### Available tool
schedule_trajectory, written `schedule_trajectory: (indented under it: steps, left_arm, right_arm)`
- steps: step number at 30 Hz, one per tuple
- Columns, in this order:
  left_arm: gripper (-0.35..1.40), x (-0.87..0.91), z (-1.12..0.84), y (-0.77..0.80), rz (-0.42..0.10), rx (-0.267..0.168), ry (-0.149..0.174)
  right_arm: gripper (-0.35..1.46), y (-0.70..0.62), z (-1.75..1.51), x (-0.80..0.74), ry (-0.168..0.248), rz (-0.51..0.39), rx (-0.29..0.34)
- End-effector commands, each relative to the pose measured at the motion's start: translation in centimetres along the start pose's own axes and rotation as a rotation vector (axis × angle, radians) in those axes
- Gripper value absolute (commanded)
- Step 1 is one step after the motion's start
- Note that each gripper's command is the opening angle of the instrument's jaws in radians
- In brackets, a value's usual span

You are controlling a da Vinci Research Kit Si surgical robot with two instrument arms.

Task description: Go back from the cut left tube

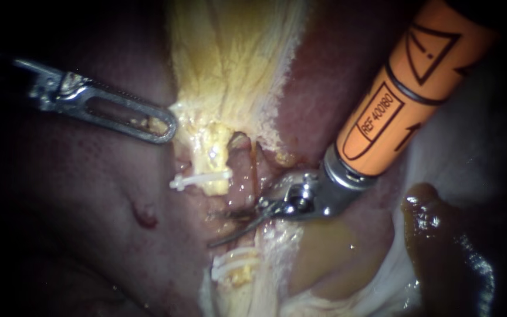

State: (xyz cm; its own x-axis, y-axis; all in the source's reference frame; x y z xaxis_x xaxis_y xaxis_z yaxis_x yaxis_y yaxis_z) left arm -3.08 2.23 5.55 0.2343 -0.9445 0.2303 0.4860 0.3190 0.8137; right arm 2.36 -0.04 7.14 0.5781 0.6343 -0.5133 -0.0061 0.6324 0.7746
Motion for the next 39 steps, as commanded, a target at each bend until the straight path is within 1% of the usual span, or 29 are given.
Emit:
schedule_trajectory:
  steps: [1,2,3,4,6,7,8,10,11,14,17,20,24,31,35,39]
  left_arm:
    - [-0.35,0.00,-0.01,0.00,0.001,0.001,0.000]
    - [-0.35,0.00,-0.01,0.00,0.001,0.001,0.000]
    - [-0.35,0.00,-0.01,0.00,0.001,0.001,0.000]
    - [-0.35,0.00,-0.01,0.00,0.001,0.001,0.000]
    - [-0.35,0.00,-0.01,0.00,0.001,0.001,0.000]
    - [-0.35,0.00,-0.01,0.00,0.001,0.001,0.000]
    - [-0.35,0.00,-0.01,0.00,0.001,0.001,0.000]
    - [-0.35,0.00,-0.01,0.00,0.001,0.001,0.000]
    - [-0.35,0.00,-0.01,0.00,0.001,0.001,0.000]
    - [-0.35,0.00,-0.01,0.00,0.001,0.001,0.000]
    - [-0.35,0.00,-0.01,0.00,0.001,0.001,0.000]
    - [-0.35,0.00,-0.01,0.00,0.001,0.001,0.000]
    - [-0.35,0.00,0.00,0.00,0.001,0.001,0.000]
    - [-0.35,0.01,0.02,0.01,0.001,0.000,-0.001]
    - [-0.35,0.03,0.11,0.04,0.003,-0.006,-0.005]
    - [-0.35,0.05,0.25,0.09,0.005,-0.005,-0.004]
  right_arm:
    - [1.43,-0.03,-0.08,-0.02,0.015,-0.036,-0.038]
    - [1.43,-0.04,-0.12,-0.03,0.022,-0.053,-0.055]
    - [1.43,-0.06,-0.21,-0.04,0.036,-0.090,-0.098]
    - [1.43,-0.08,-0.31,-0.05,0.040,-0.124,-0.124]
    - [1.43,-0.10,-0.47,-0.06,0.043,-0.184,-0.164]
    - [1.43,-0.11,-0.58,-0.07,0.044,-0.231,-0.191]
    - [1.43,-0.11,-0.63,-0.07,0.043,-0.249,-0.204]
    - [1.43,-0.13,-0.82,-0.07,0.021,-0.299,-0.251]
    - [1.43,-0.14,-0.91,-0.07,-0.005,-0.333,-0.274]
    - [1.43,-0.14,-1.14,-0.05,-0.075,-0.391,-0.324]
    - [1.43,-0.14,-1.33,-0.05,-0.095,-0.422,-0.367]
    - [1.43,-0.13,-1.48,-0.05,-0.108,-0.441,-0.390]
    - [1.43,-0.11,-1.62,-0.05,-0.115,-0.445,-0.390]
    - [1.45,-0.11,-1.71,-0.06,-0.119,-0.441,-0.396]
    - [1.45,-0.11,-1.72,-0.06,-0.119,-0.441,-0.396]
    - [1.45,-0.11,-1.72,-0.07,-0.119,-0.441,-0.395]
